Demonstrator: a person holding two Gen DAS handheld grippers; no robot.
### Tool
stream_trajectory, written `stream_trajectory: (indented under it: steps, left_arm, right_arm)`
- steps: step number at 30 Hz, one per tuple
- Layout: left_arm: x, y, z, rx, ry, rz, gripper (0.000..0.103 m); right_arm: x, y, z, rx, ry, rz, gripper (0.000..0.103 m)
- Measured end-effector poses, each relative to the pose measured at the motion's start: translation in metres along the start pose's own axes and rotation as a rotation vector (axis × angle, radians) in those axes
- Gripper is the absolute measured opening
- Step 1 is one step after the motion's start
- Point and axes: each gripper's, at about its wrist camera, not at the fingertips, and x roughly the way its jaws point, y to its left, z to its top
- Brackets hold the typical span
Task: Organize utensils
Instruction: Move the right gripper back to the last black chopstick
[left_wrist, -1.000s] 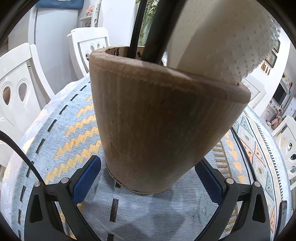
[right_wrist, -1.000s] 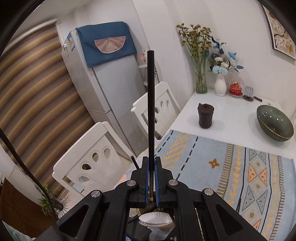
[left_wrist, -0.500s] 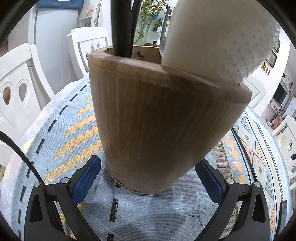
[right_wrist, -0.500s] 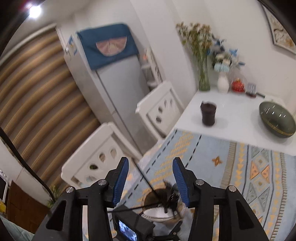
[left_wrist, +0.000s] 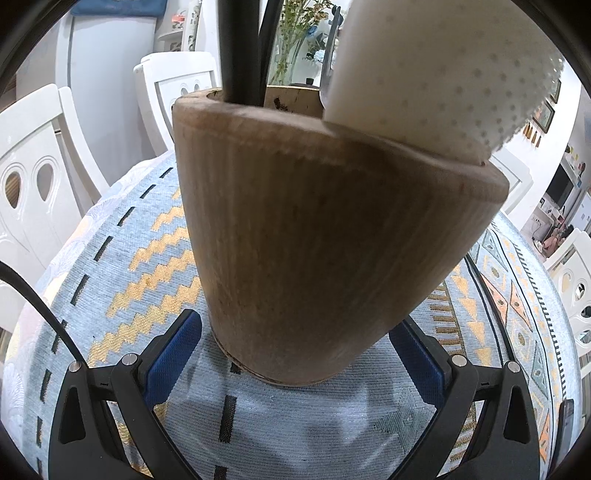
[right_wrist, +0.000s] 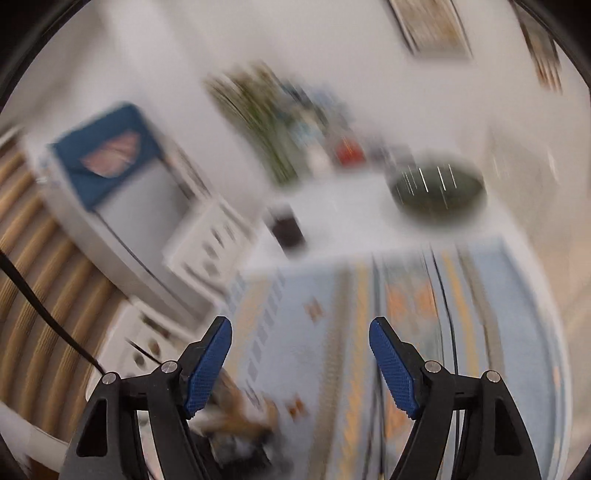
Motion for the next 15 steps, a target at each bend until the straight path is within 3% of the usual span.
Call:
stream_trajectory:
  steps: [2, 4, 7, 11, 15]
  left_arm:
    - [0.002, 0.001, 0.000, 0.002, 0.002, 0.001, 0.101]
    - [0.002, 0.001, 0.000, 0.002, 0.003, 0.001, 0.101]
    - [0.004, 0.001, 0.001, 0.002, 0.006, 0.004, 0.101]
    - [0.007, 0.002, 0.001, 0.004, 0.009, 0.006, 0.101]
    - [0.008, 0.002, 0.001, 0.004, 0.011, 0.007, 0.101]
  right_arm:
    - [0.037, -0.035, -0.024, 0.098, 0.168, -0.051, 0.071]
    - [0.065, -0.062, -0.050, 0.164, 0.272, -0.090, 0.056]
    - [0.097, -0.087, -0.082, 0.209, 0.385, -0.135, 0.053]
    - [0.127, -0.094, -0.106, 0.173, 0.480, -0.167, 0.044]
    - [0.142, -0.085, -0.105, 0.081, 0.486, -0.233, 0.041]
